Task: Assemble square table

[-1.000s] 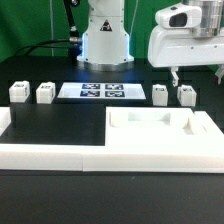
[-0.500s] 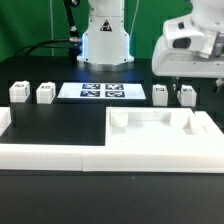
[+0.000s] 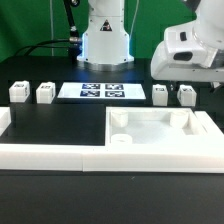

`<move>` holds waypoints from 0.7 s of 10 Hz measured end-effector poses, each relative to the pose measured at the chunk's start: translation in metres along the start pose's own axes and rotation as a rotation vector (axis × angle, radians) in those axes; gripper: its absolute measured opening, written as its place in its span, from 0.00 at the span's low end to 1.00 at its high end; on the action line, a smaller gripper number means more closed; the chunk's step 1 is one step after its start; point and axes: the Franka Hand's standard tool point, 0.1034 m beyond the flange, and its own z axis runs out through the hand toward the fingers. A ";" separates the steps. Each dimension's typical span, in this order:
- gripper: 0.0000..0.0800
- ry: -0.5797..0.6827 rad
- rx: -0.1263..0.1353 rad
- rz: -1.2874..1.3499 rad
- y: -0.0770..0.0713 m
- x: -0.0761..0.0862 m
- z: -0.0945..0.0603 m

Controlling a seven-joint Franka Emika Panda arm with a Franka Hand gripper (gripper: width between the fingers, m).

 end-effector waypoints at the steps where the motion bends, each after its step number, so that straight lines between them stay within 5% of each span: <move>1: 0.81 -0.077 0.001 0.011 -0.005 -0.007 0.007; 4: 0.81 -0.254 -0.012 0.004 -0.007 -0.007 0.017; 7: 0.81 -0.250 -0.012 0.004 -0.008 -0.007 0.018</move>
Offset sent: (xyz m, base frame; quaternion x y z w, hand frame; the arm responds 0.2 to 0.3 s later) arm 0.0012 -0.0030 -0.0029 -0.0312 -0.1675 -0.0119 0.9853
